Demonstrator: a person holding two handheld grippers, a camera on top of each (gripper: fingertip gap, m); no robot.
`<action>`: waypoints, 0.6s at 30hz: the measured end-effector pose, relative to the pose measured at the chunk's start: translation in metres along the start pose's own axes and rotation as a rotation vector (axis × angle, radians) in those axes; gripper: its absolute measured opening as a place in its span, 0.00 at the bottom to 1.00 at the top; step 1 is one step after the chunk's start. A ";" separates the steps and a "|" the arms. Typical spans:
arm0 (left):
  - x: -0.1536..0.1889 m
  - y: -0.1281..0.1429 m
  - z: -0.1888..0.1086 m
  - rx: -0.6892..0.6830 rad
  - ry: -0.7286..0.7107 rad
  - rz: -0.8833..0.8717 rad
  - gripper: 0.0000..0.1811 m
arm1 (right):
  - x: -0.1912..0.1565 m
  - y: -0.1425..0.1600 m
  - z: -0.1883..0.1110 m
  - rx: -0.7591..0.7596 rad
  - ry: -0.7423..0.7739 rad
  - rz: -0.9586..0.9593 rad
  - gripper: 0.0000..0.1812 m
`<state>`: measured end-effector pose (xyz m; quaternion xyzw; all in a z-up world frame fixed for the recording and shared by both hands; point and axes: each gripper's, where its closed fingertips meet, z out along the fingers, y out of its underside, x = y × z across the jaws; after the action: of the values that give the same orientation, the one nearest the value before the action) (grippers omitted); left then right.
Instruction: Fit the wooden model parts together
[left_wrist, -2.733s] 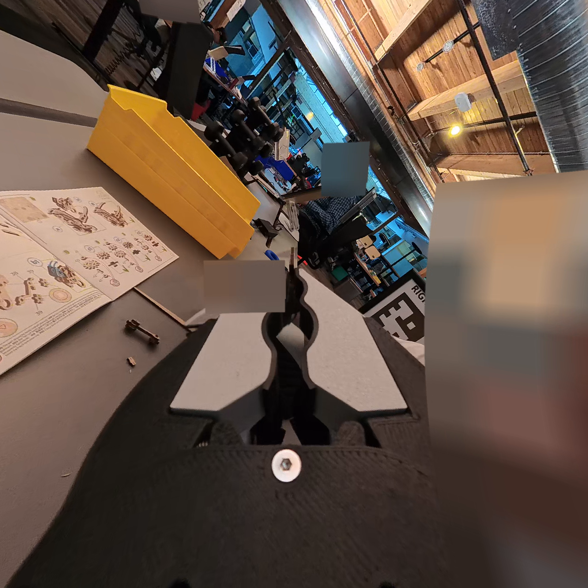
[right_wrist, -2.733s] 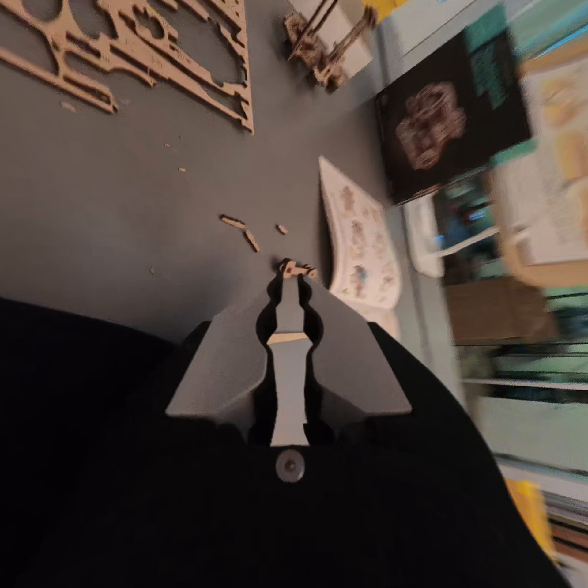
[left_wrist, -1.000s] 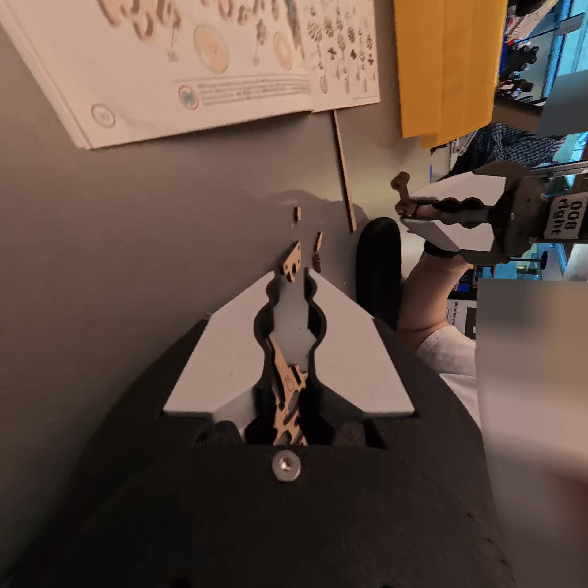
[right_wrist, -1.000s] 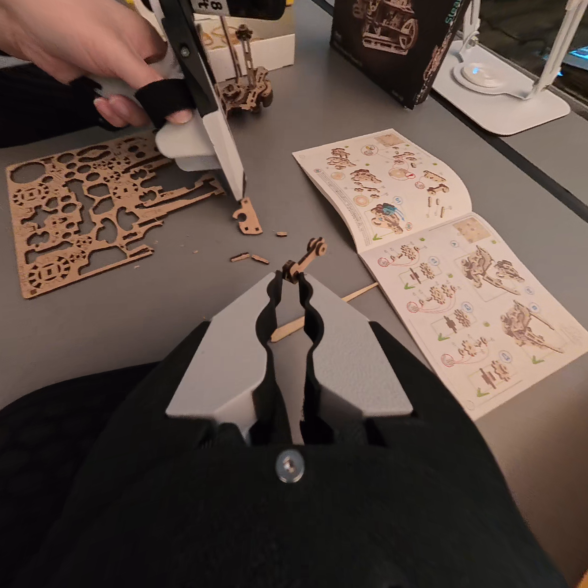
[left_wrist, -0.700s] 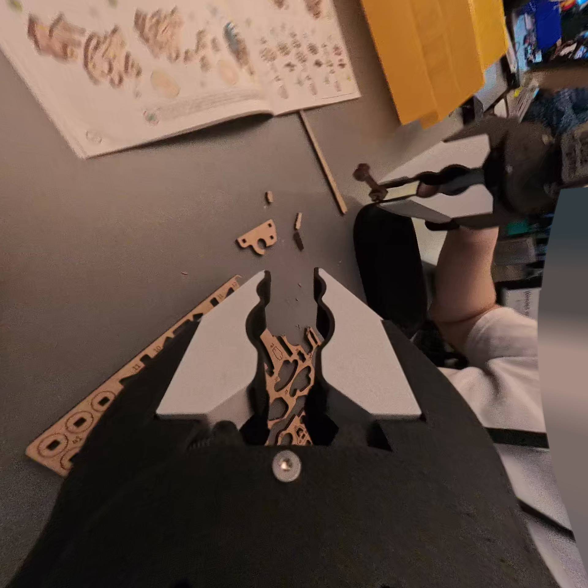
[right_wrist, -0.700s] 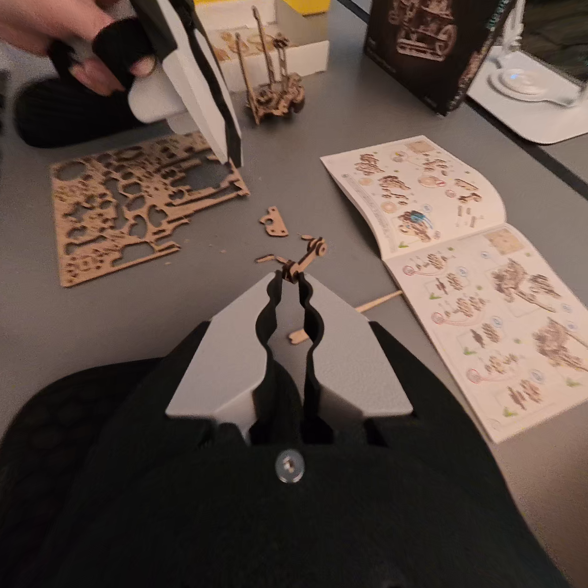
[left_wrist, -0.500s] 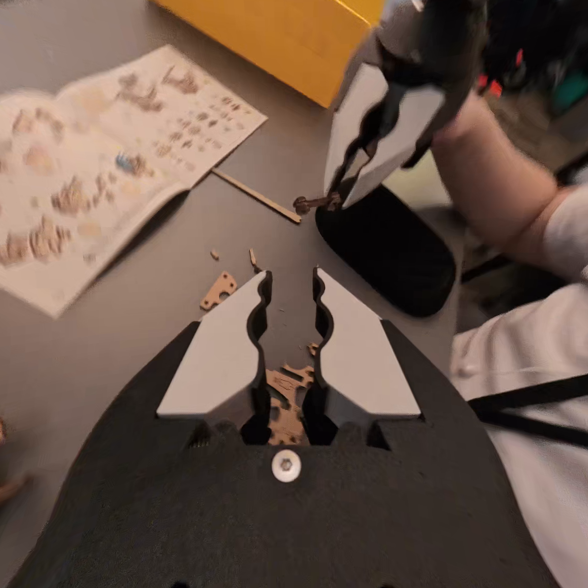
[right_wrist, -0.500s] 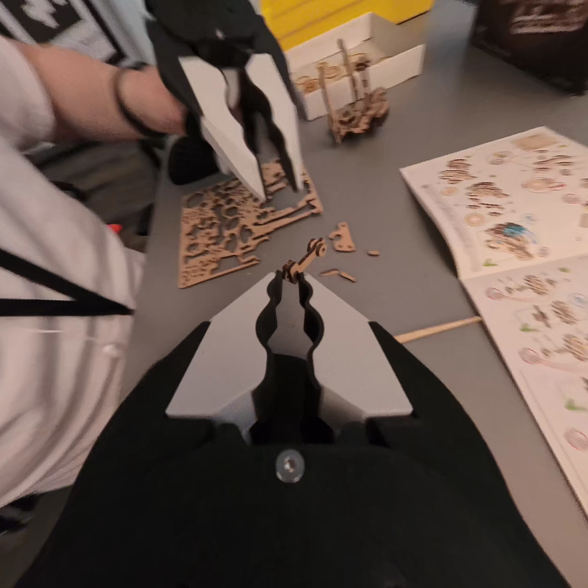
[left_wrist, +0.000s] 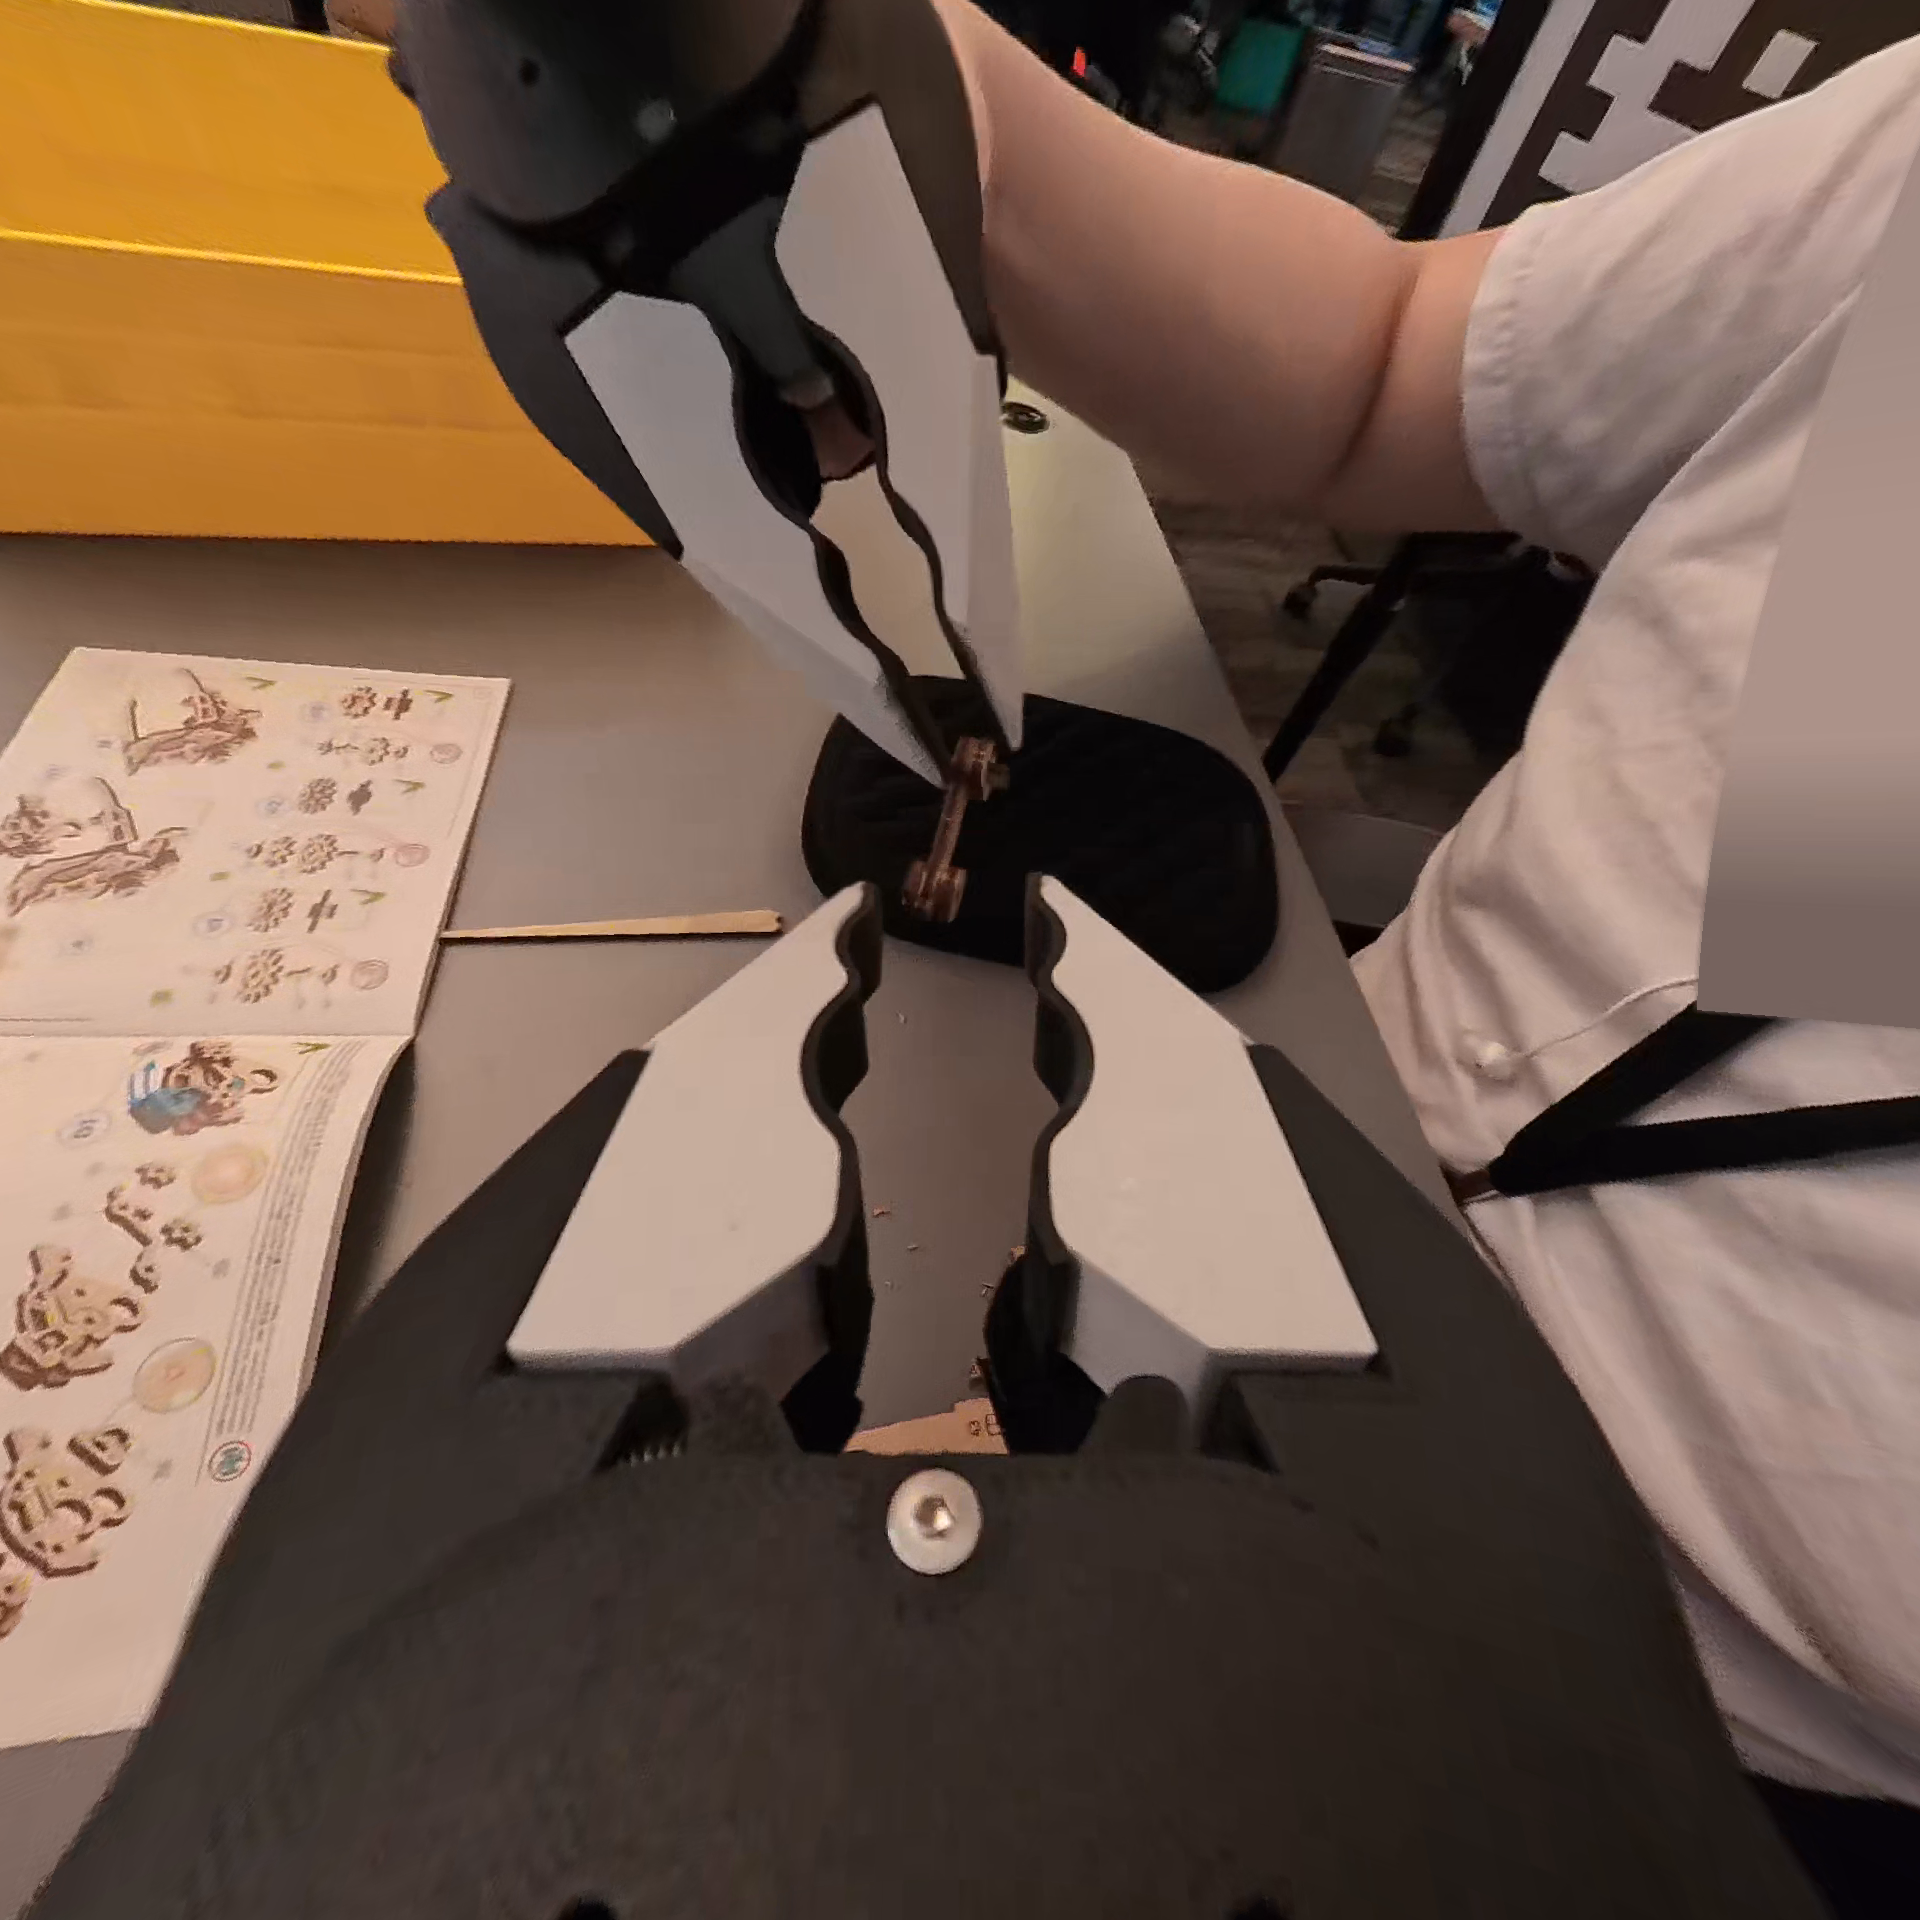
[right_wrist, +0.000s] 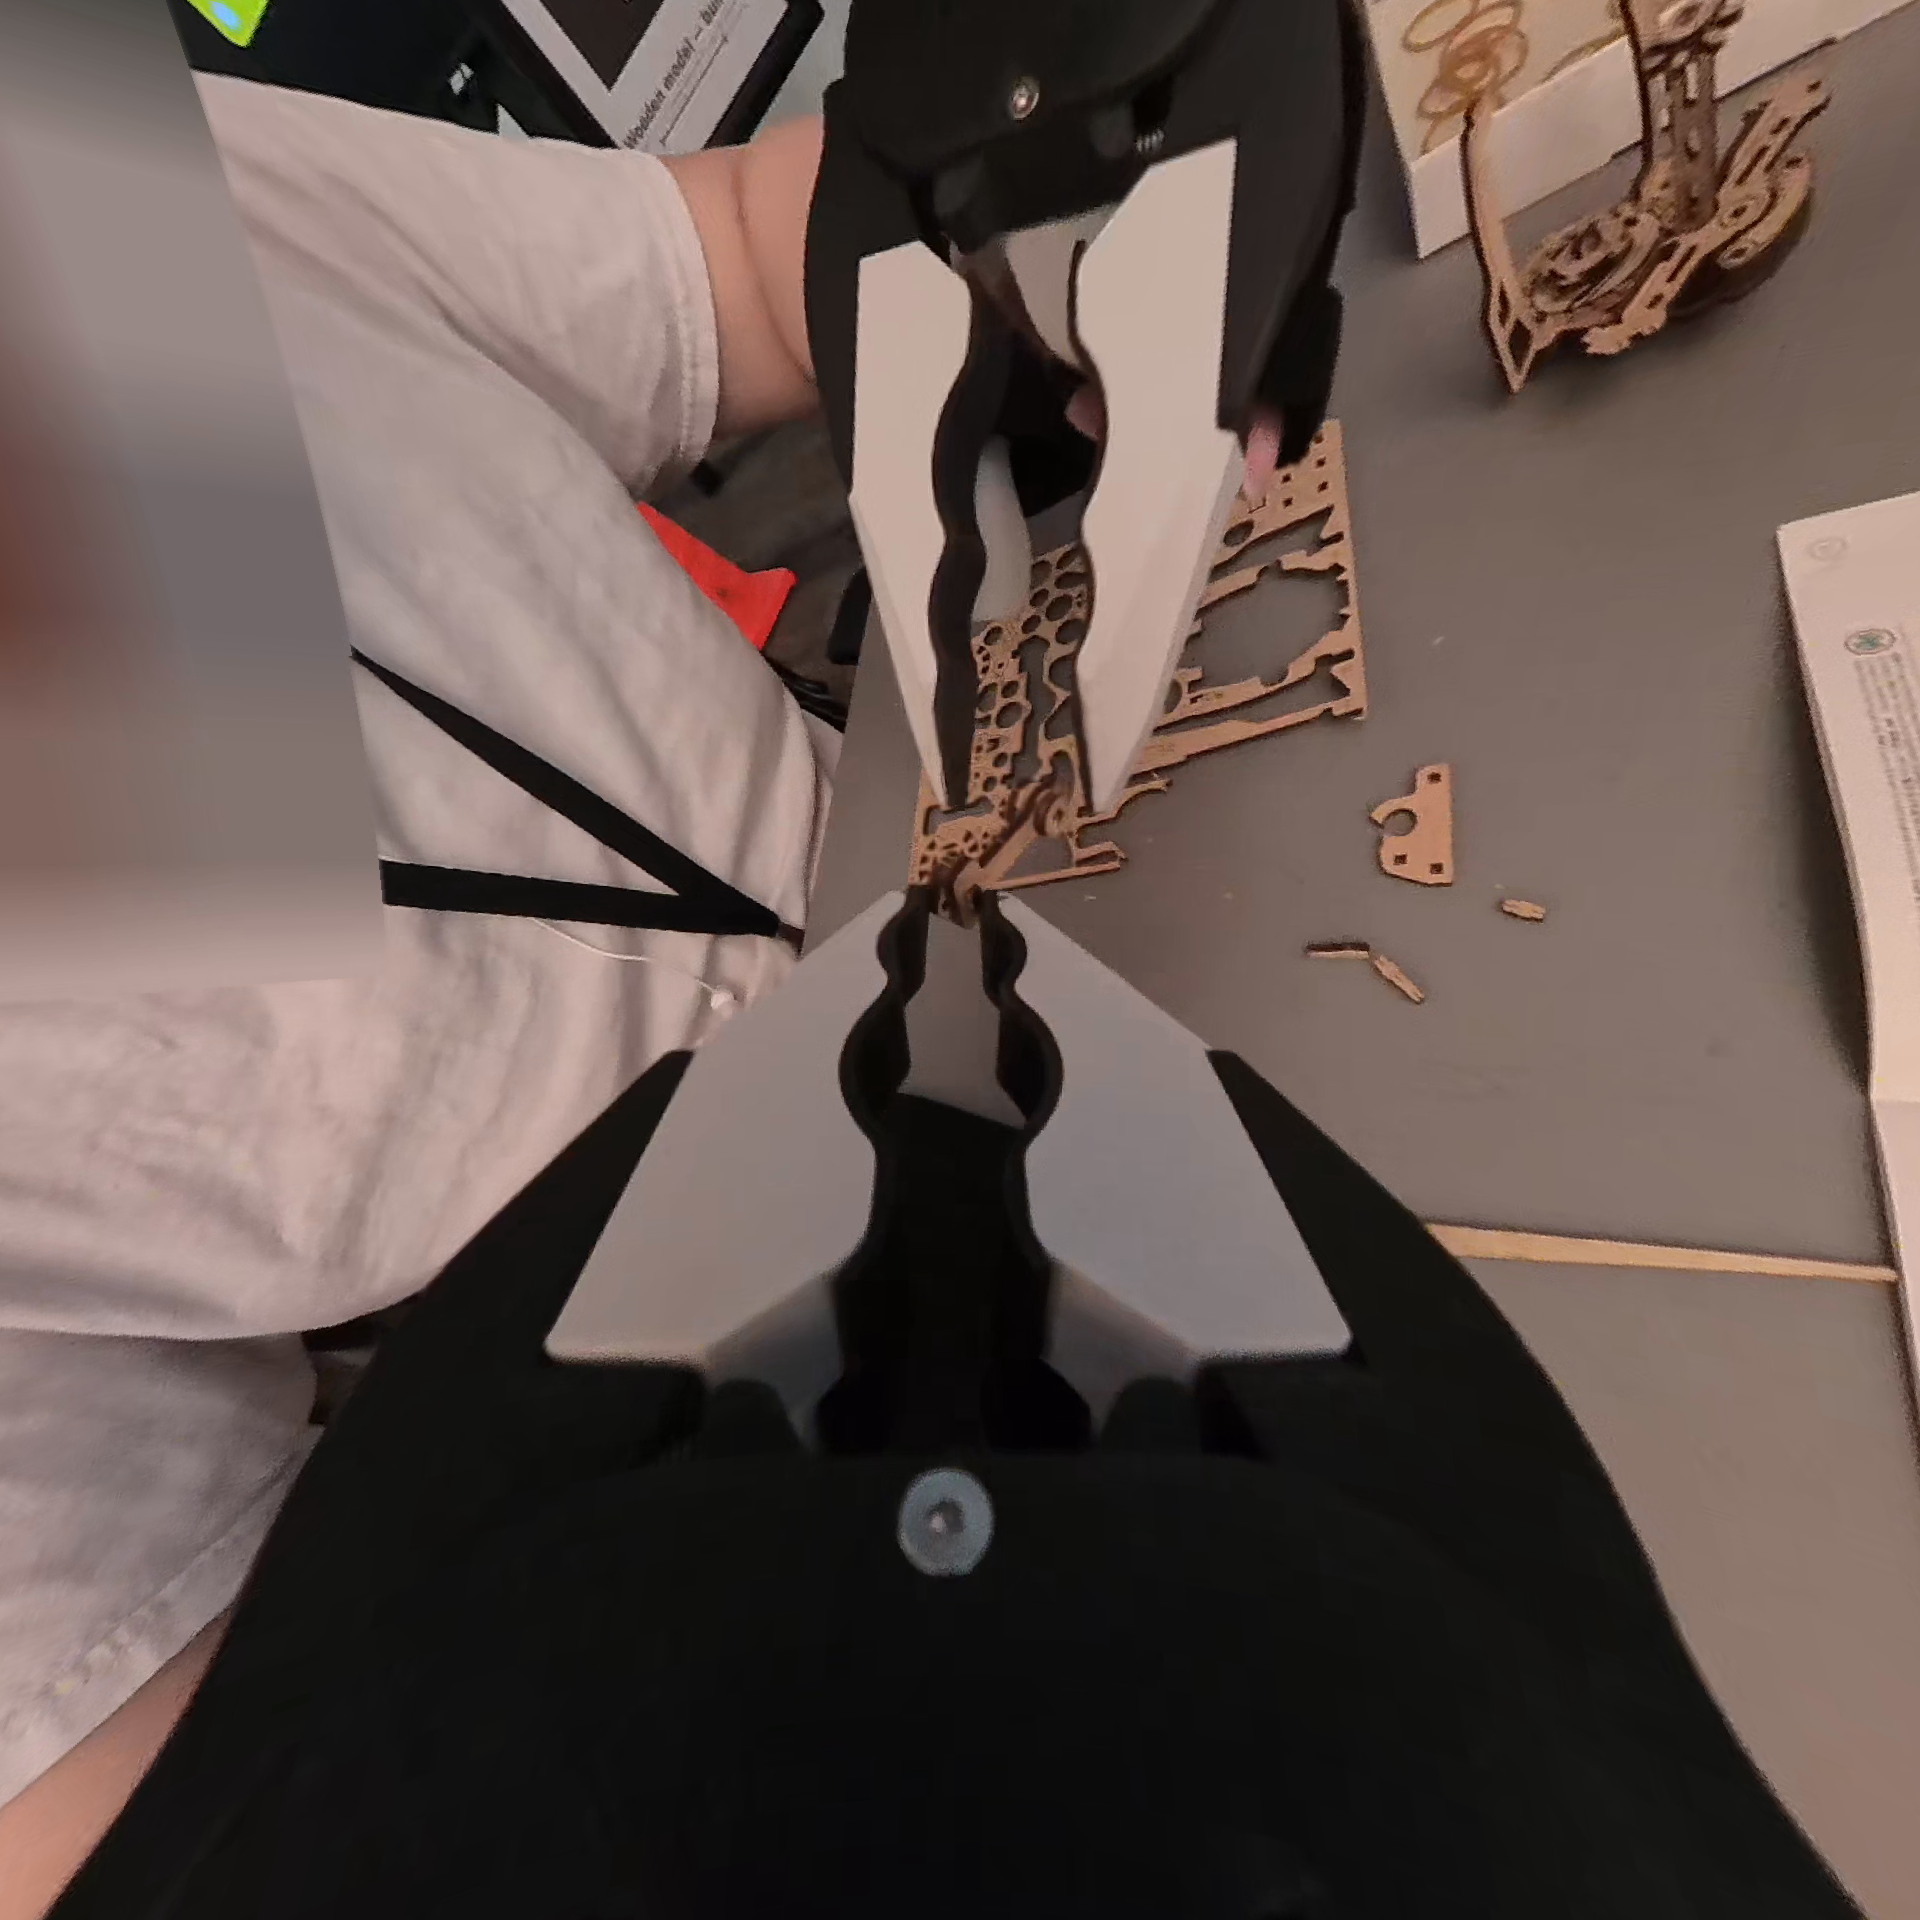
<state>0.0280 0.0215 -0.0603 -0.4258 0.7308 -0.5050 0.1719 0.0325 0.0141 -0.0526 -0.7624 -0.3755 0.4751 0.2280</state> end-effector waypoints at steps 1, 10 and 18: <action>-0.001 -0.001 0.000 0.008 0.006 0.003 0.14 | 0.001 -0.001 0.000 -0.008 -0.004 0.007 0.04; -0.016 0.015 0.004 0.005 0.008 -0.093 0.05 | 0.021 -0.008 0.002 0.038 0.028 -0.042 0.04; -0.030 0.001 -0.013 0.414 0.182 -0.849 0.04 | 0.047 -0.053 -0.044 0.482 0.645 -0.609 0.21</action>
<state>0.0360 0.0535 -0.0608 -0.5973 0.3886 -0.7008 -0.0331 0.0653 0.0844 -0.0217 -0.6519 -0.3708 0.2006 0.6303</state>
